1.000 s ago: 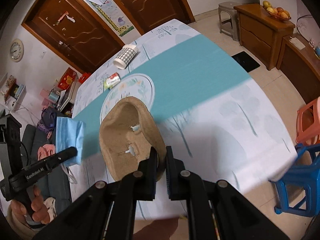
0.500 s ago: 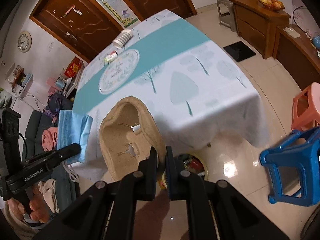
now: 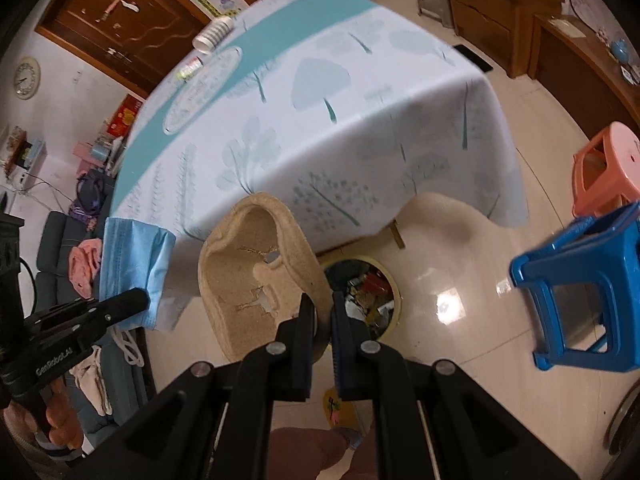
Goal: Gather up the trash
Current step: 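Carry the mask and pulp tray over the bin and open both tools, then raise both empty tools back toward the table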
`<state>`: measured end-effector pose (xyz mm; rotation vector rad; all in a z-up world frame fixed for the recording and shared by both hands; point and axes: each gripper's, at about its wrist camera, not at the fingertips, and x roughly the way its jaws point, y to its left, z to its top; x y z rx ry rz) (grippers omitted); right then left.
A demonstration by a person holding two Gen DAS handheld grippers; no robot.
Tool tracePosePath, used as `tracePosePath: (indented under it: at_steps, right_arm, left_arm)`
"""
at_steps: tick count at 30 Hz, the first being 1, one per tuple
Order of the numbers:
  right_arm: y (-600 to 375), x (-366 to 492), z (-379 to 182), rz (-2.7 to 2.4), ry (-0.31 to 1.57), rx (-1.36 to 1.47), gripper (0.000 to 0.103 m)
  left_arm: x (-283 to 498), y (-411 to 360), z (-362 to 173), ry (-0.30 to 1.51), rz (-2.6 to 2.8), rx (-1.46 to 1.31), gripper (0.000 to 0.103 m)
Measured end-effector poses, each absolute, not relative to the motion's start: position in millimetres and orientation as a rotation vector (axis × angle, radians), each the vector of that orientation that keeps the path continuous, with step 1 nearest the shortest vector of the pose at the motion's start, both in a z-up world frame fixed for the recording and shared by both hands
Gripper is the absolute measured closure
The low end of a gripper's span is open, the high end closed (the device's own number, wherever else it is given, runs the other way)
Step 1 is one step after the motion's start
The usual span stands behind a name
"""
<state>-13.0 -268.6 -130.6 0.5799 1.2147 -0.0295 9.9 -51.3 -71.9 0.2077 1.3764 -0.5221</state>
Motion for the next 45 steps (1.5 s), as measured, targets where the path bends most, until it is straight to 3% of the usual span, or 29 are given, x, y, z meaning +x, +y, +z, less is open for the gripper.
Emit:
tracePosePath:
  at_steps: [8, 20, 23, 24, 25, 26, 27, 29, 31, 38, 40, 45]
  right_arm:
    - [-240, -12, -195, -0.107, 1.309, 0.54, 0.096]
    - [-200, 7, -367, -0.157, 1.441, 0.434, 0.095]
    - [-199, 13, -398, -0.141, 1.449, 0.467, 0.094]
    - [-199, 14, -406, -0.142, 1.451, 0.483, 0.093]
    - [-200, 16, -413, -0.141, 1.449, 0.503, 0.091]
    - [-199, 18, -416, -0.145, 1.442, 0.51, 0.084]
    - [-200, 19, -417, -0.148, 1.426, 0.512, 0.069]
    - [-198, 22, -417, -0.131, 1.4, 0.514, 0.051]
    - [-197, 24, -414, -0.127, 1.388, 0.507, 0.049]
    - [-198, 21, -392, -0.123, 1.34, 0.488, 0.049]
    - [-198, 19, -378, -0.123, 1.326, 0.478, 0.049]
    - [-202, 15, -342, -0.117, 1.299, 0.471, 0.048]
  left_arm:
    - [-8, -37, -138, 1.433, -0.569, 0.236, 0.098]
    - [-11, -44, -307, 1.418, -0.565, 0.321, 0.096]
    - [-7, -45, -335, 1.406, -0.552, 0.326, 0.085]
    - [-5, -46, -341, 1.402, -0.542, 0.33, 0.075]
    - [-3, -48, -345, 1.401, -0.536, 0.332, 0.059]
    - [-1, -47, -348, 1.396, -0.525, 0.334, 0.05]
    - [1, -46, -350, 1.379, -0.508, 0.331, 0.038]
    - [3, -42, -351, 1.361, -0.485, 0.318, 0.032]
    - [7, -36, -351, 1.364, -0.464, 0.3, 0.021]
    - [6, -26, -327, 1.337, -0.435, 0.243, 0.018]
    - [0, -23, -313, 1.328, -0.428, 0.219, 0.009]
    - [-8, -15, -273, 1.311, -0.39, 0.168, 0.006]
